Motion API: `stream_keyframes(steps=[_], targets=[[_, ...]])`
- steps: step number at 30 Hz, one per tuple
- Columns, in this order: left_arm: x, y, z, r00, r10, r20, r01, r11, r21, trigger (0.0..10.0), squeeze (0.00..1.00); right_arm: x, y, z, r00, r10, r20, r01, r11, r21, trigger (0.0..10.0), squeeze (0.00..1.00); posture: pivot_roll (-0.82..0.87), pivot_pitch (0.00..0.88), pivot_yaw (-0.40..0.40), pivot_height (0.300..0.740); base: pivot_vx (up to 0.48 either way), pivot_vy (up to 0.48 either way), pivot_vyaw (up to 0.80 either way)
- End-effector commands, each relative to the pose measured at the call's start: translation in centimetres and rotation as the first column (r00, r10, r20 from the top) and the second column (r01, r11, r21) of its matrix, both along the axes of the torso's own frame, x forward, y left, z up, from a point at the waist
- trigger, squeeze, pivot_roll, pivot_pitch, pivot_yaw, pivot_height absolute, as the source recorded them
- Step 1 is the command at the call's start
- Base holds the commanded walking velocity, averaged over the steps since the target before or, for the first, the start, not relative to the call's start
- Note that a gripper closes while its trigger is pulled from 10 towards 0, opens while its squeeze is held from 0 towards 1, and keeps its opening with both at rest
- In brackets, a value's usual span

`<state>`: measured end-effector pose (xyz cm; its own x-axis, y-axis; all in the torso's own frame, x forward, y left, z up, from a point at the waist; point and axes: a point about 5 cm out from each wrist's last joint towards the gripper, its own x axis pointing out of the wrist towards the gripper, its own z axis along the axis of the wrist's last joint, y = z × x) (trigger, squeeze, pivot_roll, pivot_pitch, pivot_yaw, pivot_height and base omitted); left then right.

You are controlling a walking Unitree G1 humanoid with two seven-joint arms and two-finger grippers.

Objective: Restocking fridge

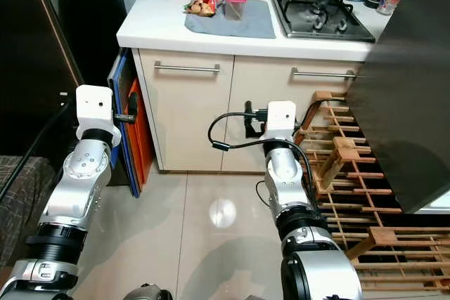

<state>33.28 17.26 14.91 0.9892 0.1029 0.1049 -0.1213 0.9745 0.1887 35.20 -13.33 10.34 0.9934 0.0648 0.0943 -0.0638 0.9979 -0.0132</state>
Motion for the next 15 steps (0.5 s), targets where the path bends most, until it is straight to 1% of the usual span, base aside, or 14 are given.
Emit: stream_keyframes(steps=[1, 4, 9, 12, 15], targets=[[0.3, -0.2, 1.7, 0.997, -0.025, 0.070, 0.025, 1.000, 0.003, 10.0, 0.00, 0.0, 0.2, 0.8, 0.999, 0.002, 0.051, -0.002, 1.000, 0.006, 10.0, 0.00, -0.01, 0.000, -0.041, 0.740, 0.480, 0.000, 0.00], [0.4, -0.3, 2.2, 0.995, -0.031, 0.098, 0.029, 0.999, 0.021, 10.0, 0.00, 0.1, 0.6, 1.2, 0.998, 0.017, 0.067, -0.017, 1.000, 0.007, 10.0, 0.00, -0.01, 0.000, -0.040, 0.740, 0.480, 0.000, 0.00], [0.4, -0.4, 2.3, 0.994, -0.033, 0.100, 0.031, 0.999, 0.015, 10.0, 0.00, 0.3, 1.9, 1.4, 0.996, 0.052, 0.070, -0.053, 0.998, 0.024, 10.0, 0.00, -0.01, 0.000, -0.040, 0.740, 0.480, 0.000, 0.00], [0.3, -0.8, 2.7, 0.988, -0.062, 0.140, 0.066, 0.998, -0.022, 10.0, 0.00, 0.3, 2.4, 1.7, 0.994, 0.065, 0.082, -0.068, 0.997, 0.032, 10.0, 0.00, -0.01, 0.000, -0.043, 0.740, 0.480, 0.000, 0.00], [0.3, -1.2, 3.0, 0.984, -0.085, 0.158, 0.089, 0.996, -0.019, 10.0, 0.00, 0.4, 2.6, 1.8, 0.994, 0.066, 0.086, -0.069, 0.997, 0.032, 10.0, 0.00, -0.01, 0.000, -0.045, 0.740, 0.480, 0.000, 0.00]])
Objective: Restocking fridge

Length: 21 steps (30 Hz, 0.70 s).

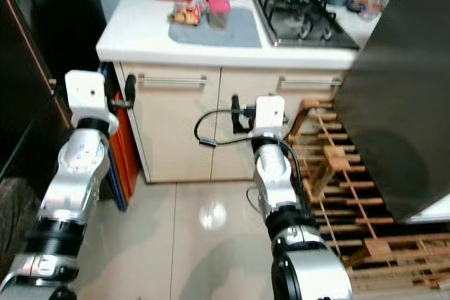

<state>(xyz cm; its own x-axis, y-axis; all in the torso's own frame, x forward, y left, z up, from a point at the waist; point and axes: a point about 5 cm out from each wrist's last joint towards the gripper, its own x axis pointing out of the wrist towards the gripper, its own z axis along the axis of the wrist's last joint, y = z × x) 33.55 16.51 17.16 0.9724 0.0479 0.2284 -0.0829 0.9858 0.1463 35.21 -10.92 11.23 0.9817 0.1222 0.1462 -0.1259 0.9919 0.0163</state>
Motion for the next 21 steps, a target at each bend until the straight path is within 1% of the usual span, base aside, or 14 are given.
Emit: stream_keyframes(steps=[1, 6, 11, 16, 20, 21], targets=[[0.1, -0.5, 0.8, 0.999, -0.029, 0.030, 0.028, 1.000, 0.007, 10.0, 0.00, 0.4, 0.1, 1.0, 0.999, -0.002, 0.040, 0.002, 1.000, 0.003, 10.0, 0.00, -0.01, 0.000, -0.044, 0.740, 0.480, 0.000, 0.00], [0.2, -0.5, 1.0, 0.999, -0.037, 0.037, 0.036, 0.999, 0.017, 10.0, 0.00, 0.6, -0.3, 1.4, 0.998, -0.029, 0.052, 0.028, 1.000, 0.009, 10.0, 0.00, -0.01, 0.000, -0.039, 0.740, 0.480, 0.000, 0.00], [0.4, -0.4, 1.1, 0.998, -0.037, 0.041, 0.036, 0.999, 0.021, 10.0, 0.00, 0.8, 0.0, 1.8, 0.998, -0.024, 0.060, 0.023, 1.000, 0.013, 10.0, 0.00, -0.01, 0.000, -0.039, 0.740, 0.480, 0.000, 0.00], [0.3, -0.4, 1.2, 0.998, -0.034, 0.046, 0.033, 0.999, 0.016, 10.0, 0.00, 0.9, 0.5, 2.1, 0.997, 0.005, 0.074, -0.006, 1.000, 0.014, 10.0, 0.00, -0.01, 0.000, -0.042, 0.740, 0.476, 0.000, 0.00], [0.4, -0.4, 1.2, 0.998, -0.034, 0.045, 0.033, 0.999, 0.015, 10.0, 0.00, 1.0, 0.6, 2.2, 0.997, 0.015, 0.071, -0.015, 1.000, 0.009, 10.0, 0.00, 0.00, 0.000, -0.044, 0.740, 0.460, 0.000, 0.00], [0.4, -0.4, 1.2, 0.998, -0.034, 0.045, 0.033, 0.999, 0.016, 10.0, 0.00, 1.0, 0.8, 2.2, 0.997, 0.036, 0.071, -0.037, 0.999, 0.016, 10.0, 0.00, 0.00, 0.000, -0.044, 0.740, 0.461, 0.000, 0.00]])
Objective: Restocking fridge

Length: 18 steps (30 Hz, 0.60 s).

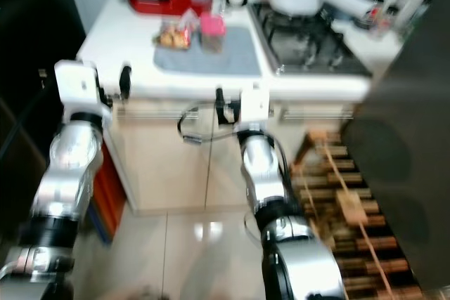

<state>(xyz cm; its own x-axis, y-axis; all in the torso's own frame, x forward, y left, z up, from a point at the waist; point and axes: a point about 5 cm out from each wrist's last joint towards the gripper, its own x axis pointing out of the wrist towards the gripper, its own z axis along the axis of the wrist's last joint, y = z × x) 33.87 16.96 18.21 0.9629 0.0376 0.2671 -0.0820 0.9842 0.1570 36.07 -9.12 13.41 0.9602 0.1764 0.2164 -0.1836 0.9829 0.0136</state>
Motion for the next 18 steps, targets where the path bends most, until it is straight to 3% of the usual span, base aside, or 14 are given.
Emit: stream_keyframes(steps=[1, 6, 14, 15, 16, 18], targets=[[0.1, -0.9, 0.1, 1.000, -0.026, 0.005, 0.026, 1.000, 0.002, 10.0, 0.00, 0.1, -0.8, 0.2, 1.000, 0.003, 0.011, -0.003, 1.000, 0.024, 10.0, 0.01, 0.00, 0.000, -0.044, 0.740, 0.465, 0.000, 0.00], [0.1, -0.8, 0.2, 1.000, -0.023, 0.004, 0.023, 1.000, 0.006, 10.0, 0.00, 0.0, -0.4, 0.8, 0.999, 0.009, 0.049, -0.010, 1.000, 0.026, 10.0, 0.02, 0.00, 0.000, -0.044, 0.740, 0.465, 0.000, 0.59], [0.1, -0.9, 1.0, 0.999, -0.024, 0.035, 0.024, 1.000, 0.009, 10.0, 0.00, 0.3, 0.2, 4.0, 0.984, 0.005, 0.177, -0.015, 0.998, 0.057, 10.0, 0.00, 0.00, 0.000, -0.041, 0.740, 0.465, 0.000, 0.00], [0.0, -1.5, 1.3, 0.997, -0.074, 0.039, 0.073, 0.997, 0.025, 10.0, 0.00, 0.5, -0.1, 4.8, 0.978, -0.024, 0.207, 0.009, 0.997, 0.072, 10.0, 0.00, 0.00, 0.000, -0.042, 0.740, 0.480, 0.000, 0.00], [-0.1, -2.0, 1.8, 0.993, -0.102, 0.059, 0.095, 0.991, 0.099, 10.0, 0.00, 0.6, -0.5, 5.6, 0.972, -0.055, 0.229, 0.038, 0.996, 0.078, 10.0, 0.00, 0.00, 0.000, -0.042, 0.740, 0.480, 0.000, 0.00], [-0.1, -2.4, 2.2, 0.990, -0.116, 0.085, 0.105, 0.987, 0.124, 10.0, 0.00, 0.8, -0.8, 6.1, 0.967, -0.082, 0.242, 0.065, 0.995, 0.079, 10.0, 0.00, 0.00, 0.000, -0.043, 0.740, 0.480, 0.000, 0.00]])
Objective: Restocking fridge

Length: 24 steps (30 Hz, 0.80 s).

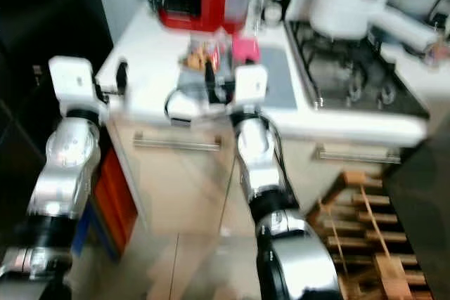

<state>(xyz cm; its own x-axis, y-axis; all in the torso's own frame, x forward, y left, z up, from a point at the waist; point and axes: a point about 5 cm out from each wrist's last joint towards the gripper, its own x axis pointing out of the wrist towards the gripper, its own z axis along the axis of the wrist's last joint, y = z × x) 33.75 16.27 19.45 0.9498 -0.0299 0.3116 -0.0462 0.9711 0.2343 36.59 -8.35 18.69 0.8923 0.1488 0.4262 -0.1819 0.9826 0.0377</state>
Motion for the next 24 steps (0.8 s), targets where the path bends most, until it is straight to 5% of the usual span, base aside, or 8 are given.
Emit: stream_keyframes(steps=[1, 9, 14, 24], targets=[[0.0, -1.8, 1.1, 0.996, -0.072, 0.047, 0.070, 0.997, 0.036, 10.0, 0.00, 0.3, -1.8, 1.0, 0.996, -0.084, 0.039, 0.083, 0.996, 0.013, 10.0, 0.00, 0.00, 0.000, -0.043, 0.740, 0.480, 0.000, 0.00], [0.2, -1.6, 0.7, 0.999, -0.044, 0.015, 0.044, 0.999, 0.002, 10.0, 0.00, 0.7, -2.8, 3.0, 0.985, -0.155, 0.081, 0.154, 0.988, 0.012, 10.0, 0.00, 0.00, 0.000, -0.037, 0.740, 0.457, 0.000, 0.00], [0.2, -1.5, 0.9, 0.999, -0.035, 0.029, 0.035, 0.999, 0.019, 10.0, 0.00, 0.7, -2.4, 4.5, 0.986, -0.129, 0.109, 0.125, 0.991, 0.042, 10.0, 0.00, 0.00, 0.000, -0.039, 0.740, 0.000, 0.000, 0.00], [-0.2, -1.3, 0.5, 0.999, -0.042, 0.012, 0.042, 0.999, 0.024, 10.0, 0.00, 0.2, -2.1, 3.0, 0.989, -0.140, -0.042, 0.144, 0.981, 0.128, 10.0, 0.00, 0.01, 0.000, -0.044, 0.740, 0.000, 0.000, 0.00]])
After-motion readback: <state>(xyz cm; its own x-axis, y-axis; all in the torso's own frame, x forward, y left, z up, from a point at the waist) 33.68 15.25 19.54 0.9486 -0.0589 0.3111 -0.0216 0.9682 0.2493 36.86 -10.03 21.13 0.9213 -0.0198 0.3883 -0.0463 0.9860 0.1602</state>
